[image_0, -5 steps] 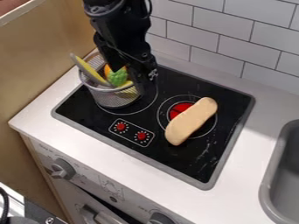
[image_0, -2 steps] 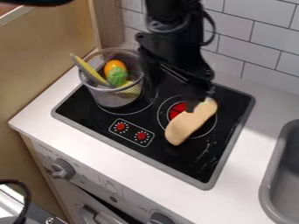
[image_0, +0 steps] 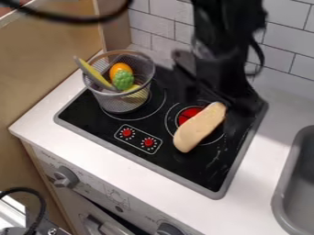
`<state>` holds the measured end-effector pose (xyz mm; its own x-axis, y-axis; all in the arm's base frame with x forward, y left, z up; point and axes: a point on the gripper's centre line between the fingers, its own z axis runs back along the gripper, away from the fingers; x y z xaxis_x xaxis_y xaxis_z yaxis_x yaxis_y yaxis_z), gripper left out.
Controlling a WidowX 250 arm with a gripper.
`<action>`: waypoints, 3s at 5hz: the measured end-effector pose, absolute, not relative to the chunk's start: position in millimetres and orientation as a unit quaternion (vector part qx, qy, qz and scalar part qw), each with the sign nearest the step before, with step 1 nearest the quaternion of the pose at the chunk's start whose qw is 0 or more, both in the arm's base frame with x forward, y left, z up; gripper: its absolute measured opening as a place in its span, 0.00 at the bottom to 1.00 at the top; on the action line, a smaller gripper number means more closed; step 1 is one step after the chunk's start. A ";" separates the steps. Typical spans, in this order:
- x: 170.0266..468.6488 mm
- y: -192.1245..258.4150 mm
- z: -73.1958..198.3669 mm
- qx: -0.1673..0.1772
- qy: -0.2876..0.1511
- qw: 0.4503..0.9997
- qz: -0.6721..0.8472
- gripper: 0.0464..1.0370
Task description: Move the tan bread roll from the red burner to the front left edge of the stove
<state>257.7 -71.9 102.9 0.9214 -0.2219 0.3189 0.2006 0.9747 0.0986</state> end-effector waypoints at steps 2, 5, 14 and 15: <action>257.1 -53.4 77.4 0.078 -0.215 0.956 -0.182 0.96; 256.9 -41.7 59.8 0.093 -0.251 0.941 -0.207 0.96; 270.1 -44.8 33.3 0.057 -0.262 0.953 -0.142 0.56; 271.9 -45.2 47.1 0.056 -0.257 0.955 -0.135 0.56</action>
